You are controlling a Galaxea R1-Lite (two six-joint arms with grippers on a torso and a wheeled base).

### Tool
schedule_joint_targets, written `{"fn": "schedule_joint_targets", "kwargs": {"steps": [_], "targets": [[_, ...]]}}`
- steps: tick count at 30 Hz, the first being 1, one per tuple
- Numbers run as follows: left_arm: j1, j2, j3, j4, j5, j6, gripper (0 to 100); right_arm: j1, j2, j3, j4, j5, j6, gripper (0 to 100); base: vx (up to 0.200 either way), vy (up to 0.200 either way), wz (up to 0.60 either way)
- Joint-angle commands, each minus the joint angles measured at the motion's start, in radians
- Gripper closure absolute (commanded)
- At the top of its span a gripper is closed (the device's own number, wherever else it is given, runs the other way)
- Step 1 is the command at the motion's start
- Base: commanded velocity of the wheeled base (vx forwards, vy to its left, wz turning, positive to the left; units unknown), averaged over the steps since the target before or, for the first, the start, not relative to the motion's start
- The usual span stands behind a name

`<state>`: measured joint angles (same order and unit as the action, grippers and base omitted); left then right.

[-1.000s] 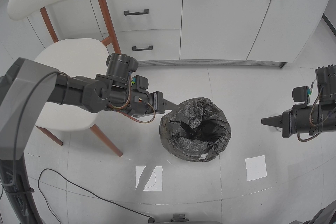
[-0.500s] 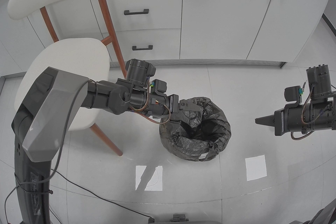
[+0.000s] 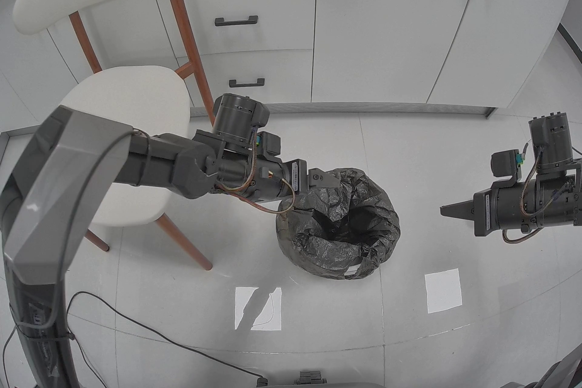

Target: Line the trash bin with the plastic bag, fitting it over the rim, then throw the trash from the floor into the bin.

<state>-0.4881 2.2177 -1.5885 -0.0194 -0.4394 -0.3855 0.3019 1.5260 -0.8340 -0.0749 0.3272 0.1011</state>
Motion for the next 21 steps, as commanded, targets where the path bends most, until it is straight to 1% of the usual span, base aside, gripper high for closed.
{"fn": "schedule_joint_targets", "kwargs": {"steps": [1, 2, 5, 7, 8, 9, 10, 11, 12, 14, 17, 18, 19, 21], "targets": [[-0.009, -0.174, 0.147, -0.013, 0.097, -0.012, 0, 0.000, -0.004, 0.012, 0.001, 0.001, 0.002, 100, 0.000, 0.000, 0.00], [-0.001, -0.200, 0.170, -0.014, 0.117, -0.004, 0, 0.003, -0.003, 0.015, 0.001, 0.004, 0.002, 100, 0.000, 0.000, 0.00], [0.000, -0.246, 0.165, -0.007, 0.191, 0.034, 0, 0.022, -0.003, 0.021, 0.001, 0.015, 0.003, 100, 0.000, 0.000, 0.00], [0.000, -0.263, 0.159, -0.001, 0.269, 0.116, 0, 0.028, -0.003, 0.018, 0.001, 0.015, 0.002, 100, 0.000, 0.000, 0.00], [0.000, -0.263, 0.159, -0.001, 0.274, 0.125, 0, 0.028, -0.004, 0.018, 0.001, 0.016, 0.002, 100, 0.000, 0.000, 0.00], [-0.003, -0.251, 0.144, 0.001, 0.334, 0.244, 0, 0.031, -0.004, 0.013, 0.001, 0.016, 0.002, 100, 0.000, 0.000, 0.00], [-0.006, -0.248, 0.139, 0.001, 0.341, 0.260, 0, 0.031, -0.004, 0.012, 0.001, 0.016, 0.002, 100, 0.000, 0.000, 0.00], [-0.014, -0.213, 0.116, 0.004, 0.376, 0.329, 0, 0.031, -0.003, 0.010, 0.001, 0.018, 0.002, 100, 0.000, 0.000, 0.00], [-0.026, -0.174, 0.094, 0.001, 0.398, 0.349, 0, 0.031, -0.001, 0.010, 0.001, 0.018, 0.002, 100, 0.000, 0.000, 0.00], [-0.072, -0.082, 0.028, -0.014, 0.453, 0.350, 0, 0.032, -0.003, 0.013, 0.001, 0.019, 0.002, 100, 0.000, 0.000, 0.00], [-0.104, 0.056, -0.103, -0.014, 0.539, 0.347, 0, 0.034, -0.006, 0.021, 0.001, 0.023, 0.003, 100, 0.000, 0.000, 0.00], [-0.107, 0.060, -0.110, -0.014, 0.541, 0.346, 0, 0.034, -0.006, 0.021, 0.001, 0.023, 0.003, 100, 0.000, 0.000, 0.00], [-0.129, 0.129, -0.188, -0.013, 0.559, 0.346, 0, 0.034, -0.007, 0.024, 0.001, 0.027, 0.003, 100, 0.000, 0.000, 0.00], [-0.133, 0.137, -0.209, 0.009, 0.530, 0.346, 0, 0.032, -0.007, 0.030, 0.001, 0.029, 0.003, 100, 0.000, 0.000, 0.00]]}}
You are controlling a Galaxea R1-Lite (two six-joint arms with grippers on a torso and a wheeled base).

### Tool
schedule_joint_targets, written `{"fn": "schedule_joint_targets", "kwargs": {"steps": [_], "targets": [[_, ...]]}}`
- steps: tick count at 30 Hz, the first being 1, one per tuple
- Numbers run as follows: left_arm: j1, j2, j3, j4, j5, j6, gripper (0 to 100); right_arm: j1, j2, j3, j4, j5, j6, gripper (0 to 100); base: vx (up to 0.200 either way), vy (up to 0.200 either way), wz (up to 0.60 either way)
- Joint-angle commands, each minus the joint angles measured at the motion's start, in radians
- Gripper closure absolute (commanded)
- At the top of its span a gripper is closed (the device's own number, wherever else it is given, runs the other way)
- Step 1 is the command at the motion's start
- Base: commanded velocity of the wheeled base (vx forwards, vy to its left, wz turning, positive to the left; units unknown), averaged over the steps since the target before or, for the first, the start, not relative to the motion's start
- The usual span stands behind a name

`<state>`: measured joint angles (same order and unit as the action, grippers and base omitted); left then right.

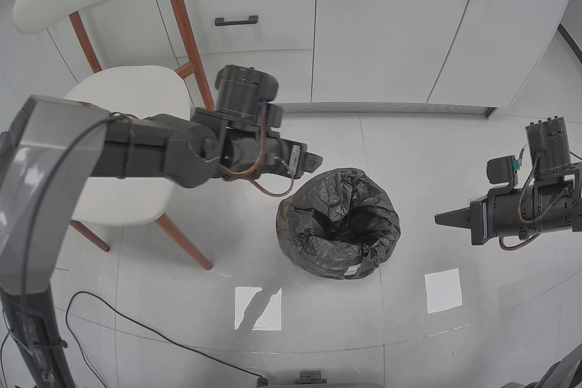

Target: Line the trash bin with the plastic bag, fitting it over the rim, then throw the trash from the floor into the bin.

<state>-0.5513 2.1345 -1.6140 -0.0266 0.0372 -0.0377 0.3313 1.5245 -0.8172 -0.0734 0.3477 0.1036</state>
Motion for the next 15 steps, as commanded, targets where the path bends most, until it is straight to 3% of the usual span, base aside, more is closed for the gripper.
{"fn": "schedule_joint_targets", "kwargs": {"steps": [1, 2, 3, 4, 10, 15], "targets": [[-0.070, 0.220, -0.184, 0.016, 0.053, -0.002, 0, 0.003, -0.006, 0.013, 0.000, 0.008, 0.001, 100, 0.000, 0.000, 0.00], [-0.070, 0.220, -0.184, 0.016, 0.053, -0.002, 0, 0.003, -0.006, 0.013, 0.000, 0.008, 0.001, 100, 0.000, 0.000, 0.00], [-0.082, 0.217, -0.167, 0.025, -0.062, -0.002, 0, 0.003, -0.007, 0.018, 0.000, 0.008, 0.001, 100, 0.000, 0.000, 0.00], [-0.085, 0.217, -0.161, 0.024, -0.077, -0.002, 0, 0.003, -0.010, 0.021, 0.000, 0.008, 0.002, 100, 0.000, 0.000, 0.00], [-0.090, 0.208, -0.150, 0.033, -0.005, -0.005, 0, -0.001, -0.058, 0.063, 0.000, 0.022, 0.001, 100, 0.000, 0.000, 0.00], [-0.093, 0.071, -0.046, 0.057, 0.012, -0.051, 0, -0.008, -0.073, 0.063, 0.000, 0.027, 0.001, 100, 0.200, 0.000, 0.00]]}}
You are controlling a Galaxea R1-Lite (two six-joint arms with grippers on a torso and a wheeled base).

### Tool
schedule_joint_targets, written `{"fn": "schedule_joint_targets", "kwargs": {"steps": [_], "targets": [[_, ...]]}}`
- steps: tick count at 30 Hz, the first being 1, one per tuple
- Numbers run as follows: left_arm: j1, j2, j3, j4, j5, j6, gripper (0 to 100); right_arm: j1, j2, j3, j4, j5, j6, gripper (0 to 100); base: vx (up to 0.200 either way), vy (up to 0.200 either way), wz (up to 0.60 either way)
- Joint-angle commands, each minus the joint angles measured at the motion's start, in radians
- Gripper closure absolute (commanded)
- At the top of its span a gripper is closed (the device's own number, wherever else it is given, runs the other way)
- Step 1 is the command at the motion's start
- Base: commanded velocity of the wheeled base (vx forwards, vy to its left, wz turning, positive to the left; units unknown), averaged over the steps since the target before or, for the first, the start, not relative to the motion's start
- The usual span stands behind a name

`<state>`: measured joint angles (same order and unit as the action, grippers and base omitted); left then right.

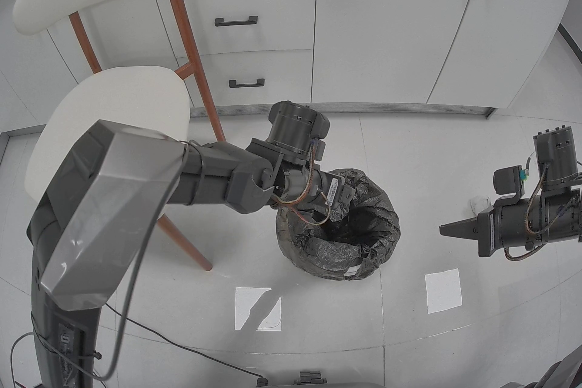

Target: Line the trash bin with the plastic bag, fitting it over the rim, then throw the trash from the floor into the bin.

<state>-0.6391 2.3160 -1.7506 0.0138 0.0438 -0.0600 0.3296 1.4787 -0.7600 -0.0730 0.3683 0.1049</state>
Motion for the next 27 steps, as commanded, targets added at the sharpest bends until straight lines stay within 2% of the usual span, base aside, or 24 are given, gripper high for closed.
{"fn": "schedule_joint_targets", "kwargs": {"steps": [1, 4, 9, 13, 21, 24, 27], "targets": [[-0.005, -0.127, 0.103, 0.018, 0.004, -0.032, 0, -0.006, -0.028, 0.004, -0.001, 0.008, -0.001, 100, 0.200, 0.000, 0.00], [-0.016, -0.248, 0.169, 0.071, -0.019, -0.060, 0, -0.007, -0.028, -0.009, -0.002, 0.009, -0.002, 100, 0.200, 0.000, 0.00], [-0.043, -0.374, 0.149, 0.183, -0.102, -0.161, 0, 0.002, -0.026, -0.010, -0.001, 0.009, -0.002, 100, 0.200, 0.000, 0.00], [-0.079, -0.411, 0.165, 0.230, -0.117, -0.201, 0, 0.005, -0.023, -0.015, -0.002, 0.011, -0.002, 100, 0.200, 0.000, 0.00], [-0.125, -0.360, 0.252, 0.288, -0.111, -0.221, 0, 0.006, -0.018, -0.019, -0.001, 0.014, -0.004, 100, 0.000, 0.000, 0.00], [-0.134, -0.351, 0.269, 0.287, -0.116, -0.304, 0, 0.005, -0.025, -0.016, -0.001, 0.034, -0.004, 100, 0.000, 0.000, 0.00], [-0.129, -0.311, 0.284, 0.285, -0.116, -0.323, 0, 0.003, -0.026, -0.010, -0.001, 0.034, -0.004, 100, 0.000, 0.000, 0.00]]}}
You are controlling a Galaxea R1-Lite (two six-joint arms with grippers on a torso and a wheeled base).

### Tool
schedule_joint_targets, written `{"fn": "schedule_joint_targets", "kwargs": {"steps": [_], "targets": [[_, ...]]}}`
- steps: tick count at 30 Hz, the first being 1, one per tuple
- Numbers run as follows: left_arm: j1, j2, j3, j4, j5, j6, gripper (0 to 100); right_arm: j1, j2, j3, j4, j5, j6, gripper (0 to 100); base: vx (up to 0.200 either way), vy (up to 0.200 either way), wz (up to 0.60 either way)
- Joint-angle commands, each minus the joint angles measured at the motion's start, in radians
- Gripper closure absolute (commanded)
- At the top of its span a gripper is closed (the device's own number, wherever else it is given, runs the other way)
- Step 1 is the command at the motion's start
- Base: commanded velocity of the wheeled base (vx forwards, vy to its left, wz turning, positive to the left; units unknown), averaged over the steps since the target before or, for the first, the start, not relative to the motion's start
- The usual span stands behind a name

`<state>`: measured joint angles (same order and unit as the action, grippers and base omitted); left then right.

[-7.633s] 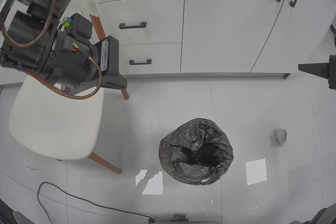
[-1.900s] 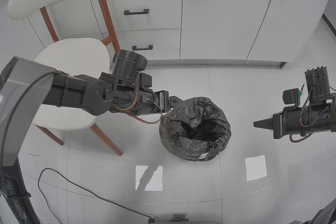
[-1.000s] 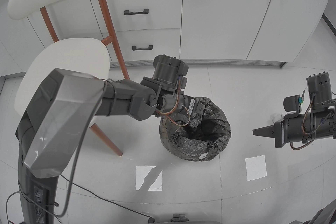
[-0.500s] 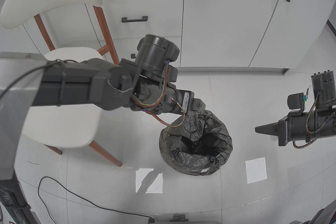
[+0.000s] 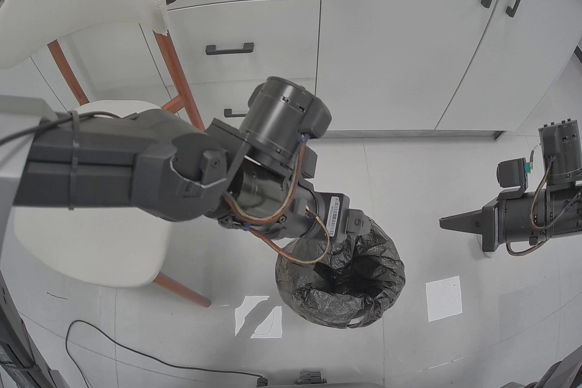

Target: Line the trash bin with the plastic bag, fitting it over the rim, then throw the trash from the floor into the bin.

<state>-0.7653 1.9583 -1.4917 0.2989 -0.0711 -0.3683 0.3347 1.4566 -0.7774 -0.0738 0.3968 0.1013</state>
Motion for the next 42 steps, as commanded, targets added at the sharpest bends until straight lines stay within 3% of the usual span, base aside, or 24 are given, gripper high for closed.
{"fn": "schedule_joint_targets", "kwargs": {"steps": [1, 7, 12, 19, 25, 29, 38, 40, 42], "targets": [[0.001, 0.054, 0.031, 0.000, -0.001, -0.014, 0, -0.002, -0.004, 0.007, 0.000, 0.005, 0.000, 100, 0.000, 0.000, 0.00], [0.024, 0.122, 0.097, -0.012, 0.022, -0.003, 0, -0.002, 0.002, 0.006, 0.000, 0.005, 0.002, 100, 0.000, 0.000, 0.00], [0.026, 0.221, 0.093, -0.034, 0.116, -0.001, 0, 0.000, 0.005, 0.004, 0.000, 0.007, 0.002, 100, 0.000, 0.000, 0.00], [0.024, 0.280, 0.192, -0.359, 0.122, -0.003, 0, 0.000, -0.002, 0.009, 0.000, 0.005, 0.003, 100, 0.000, 0.000, 0.00], [0.037, 0.280, 0.206, -0.396, 0.117, 0.000, 0, -0.005, -0.004, 0.018, 0.000, 0.007, 0.003, 100, 0.000, 0.000, 0.00], [0.057, 0.340, 0.185, -0.408, 0.117, 0.052, 0, -0.002, -0.005, 0.024, 0.000, 0.007, 0.003, 100, 0.000, 0.000, 0.00], [0.060, 0.387, 0.154, -0.458, 0.122, 0.071, 0, -0.003, -0.007, 0.029, 0.000, 0.008, 0.003, 100, 0.000, 0.000, 0.00], [0.061, 0.387, 0.160, -0.478, 0.128, 0.108, 0, -0.003, -0.007, 0.029, 0.000, 0.008, 0.003, 100, 0.000, 0.000, 0.00], [0.073, 0.387, 0.171, -0.481, 0.154, 0.206, 0, -0.003, -0.007, 0.029, 0.000, 0.008, 0.003, 100, 0.000, 0.000, 0.00]]}}
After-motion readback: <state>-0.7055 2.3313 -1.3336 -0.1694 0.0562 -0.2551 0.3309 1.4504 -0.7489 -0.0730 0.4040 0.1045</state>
